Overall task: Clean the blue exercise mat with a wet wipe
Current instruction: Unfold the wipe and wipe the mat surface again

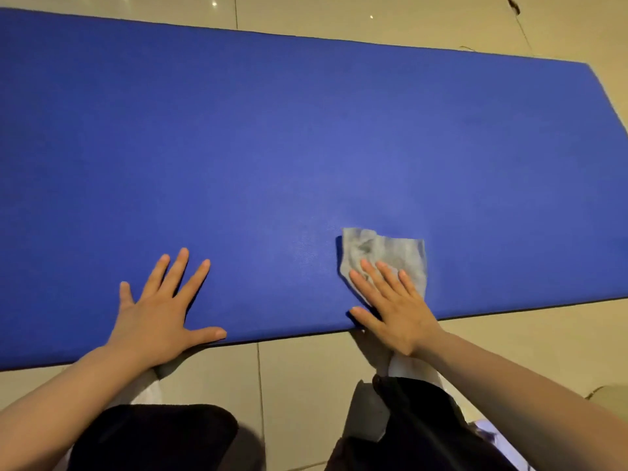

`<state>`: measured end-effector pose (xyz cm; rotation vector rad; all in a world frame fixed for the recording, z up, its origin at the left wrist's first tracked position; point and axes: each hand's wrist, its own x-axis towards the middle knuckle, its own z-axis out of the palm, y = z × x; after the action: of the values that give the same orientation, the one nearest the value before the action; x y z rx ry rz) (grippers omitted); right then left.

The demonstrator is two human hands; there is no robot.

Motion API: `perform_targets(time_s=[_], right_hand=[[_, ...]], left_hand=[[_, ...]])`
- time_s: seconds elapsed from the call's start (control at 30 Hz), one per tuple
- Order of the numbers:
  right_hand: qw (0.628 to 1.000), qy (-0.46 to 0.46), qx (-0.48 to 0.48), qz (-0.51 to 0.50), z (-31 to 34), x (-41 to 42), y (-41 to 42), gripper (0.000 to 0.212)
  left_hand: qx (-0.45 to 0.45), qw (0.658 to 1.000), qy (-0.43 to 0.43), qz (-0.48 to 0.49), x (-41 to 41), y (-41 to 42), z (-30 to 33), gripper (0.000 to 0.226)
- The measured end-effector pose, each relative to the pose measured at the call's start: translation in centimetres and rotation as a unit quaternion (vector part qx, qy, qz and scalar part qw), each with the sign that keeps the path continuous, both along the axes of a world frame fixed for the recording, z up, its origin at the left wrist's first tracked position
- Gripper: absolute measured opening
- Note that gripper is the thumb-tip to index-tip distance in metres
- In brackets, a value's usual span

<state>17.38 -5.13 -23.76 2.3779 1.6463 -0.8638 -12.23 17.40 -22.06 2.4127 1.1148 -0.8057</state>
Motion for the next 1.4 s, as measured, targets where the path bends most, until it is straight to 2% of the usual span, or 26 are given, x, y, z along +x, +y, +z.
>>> perform_targets(time_s=[0.07, 0.17, 0.2, 0.27, 0.37, 0.47, 0.53, 0.6, 0.67, 0.73, 0.8, 0.87, 0.97, 1.1, 1.23, 1.3, 1.4], right_hand=[[0.991, -0.001, -0.035, -0.126, 0.6, 2.2, -0.3, 0.078], [0.971, 0.018, -0.05, -0.235, 1.3, 1.1, 1.5, 0.097], [0.974, 0.034, -0.046, -0.219, 1.4, -0.4, 2.2, 0.106], [0.992, 0.073, -0.027, -0.097, 1.2, -4.2, 3.6, 0.124], [0.991, 0.098, -0.016, 0.087, 1.0, -8.4, 5.6, 0.112], [0.982, 0.074, -0.024, 0.175, 1.0, -8.0, 6.5, 0.094], [0.983, 0.051, -0.036, 0.174, 0.7, -5.5, 6.3, 0.101], [0.997, 0.028, -0.033, 0.07, 0.7, -2.1, 5.6, 0.108], [0.995, 0.009, -0.042, -0.094, 1.0, 2.1, 4.4, 0.11], [0.967, 0.017, -0.067, -0.243, 2.2, 6.1, 2.8, 0.107], [0.945, 0.019, -0.094, -0.312, 3.1, 8.3, 1.8, 0.111], [0.948, -0.006, -0.116, -0.295, 2.9, 7.6, 2.4, 0.116], [0.975, -0.026, -0.104, -0.196, 1.9, 3.4, 4.9, 0.118], [0.995, 0.031, -0.094, -0.023, 2.6, -0.7, 8.6, 0.104], [0.978, 0.081, -0.082, 0.173, 3.1, -3.1, 10.9, 0.078], [0.98, 0.106, -0.071, 0.155, 2.6, -1.2, 10.8, 0.068], [0.99, 0.126, -0.043, -0.049, 2.0, 5.2, 9.3, 0.061]], left_hand=[[-0.002, 1.0, 0.019, -0.007, 0.3, -0.1, 0.1, 0.121], [0.003, 0.998, 0.058, -0.018, 0.9, -0.2, 0.4, 0.117], [0.003, 0.998, 0.061, -0.015, 1.1, -0.2, 0.5, 0.118], [0.003, 0.999, 0.054, 0.005, 1.5, -0.4, 0.5, 0.12], [0.005, 0.998, 0.034, 0.043, 2.5, -0.6, 0.8, 0.121], [-0.005, 0.998, 0.023, 0.051, 2.9, -0.7, 1.1, 0.125], [-0.009, 0.999, 0.021, 0.049, 2.9, -0.8, 1.1, 0.125], [-0.011, 0.999, 0.025, 0.046, 2.8, -0.7, 1.2, 0.122], [-0.011, 0.999, 0.032, 0.038, 2.9, -0.8, 1.2, 0.12], [-0.005, 0.999, 0.036, 0.03, 2.9, -0.8, 1.2, 0.12], [0.003, 0.999, 0.037, 0.024, 3.0, -0.6, 1.2, 0.121], [0.008, 0.999, 0.043, 0.019, 3.3, -0.4, 1.3, 0.123], [0.01, 0.998, 0.052, 0.018, 3.8, -0.1, 1.2, 0.125], [0.009, 0.998, 0.063, 0.012, 4.2, 0.1, 1.5, 0.127], [0.019, 0.996, 0.086, -0.008, 4.6, 0.4, 1.6, 0.131], [0.013, 0.995, 0.093, -0.011, 4.9, 0.6, 1.7, 0.133], [0.013, 0.994, 0.109, -0.019, 5.0, 0.7, 1.7, 0.135]])
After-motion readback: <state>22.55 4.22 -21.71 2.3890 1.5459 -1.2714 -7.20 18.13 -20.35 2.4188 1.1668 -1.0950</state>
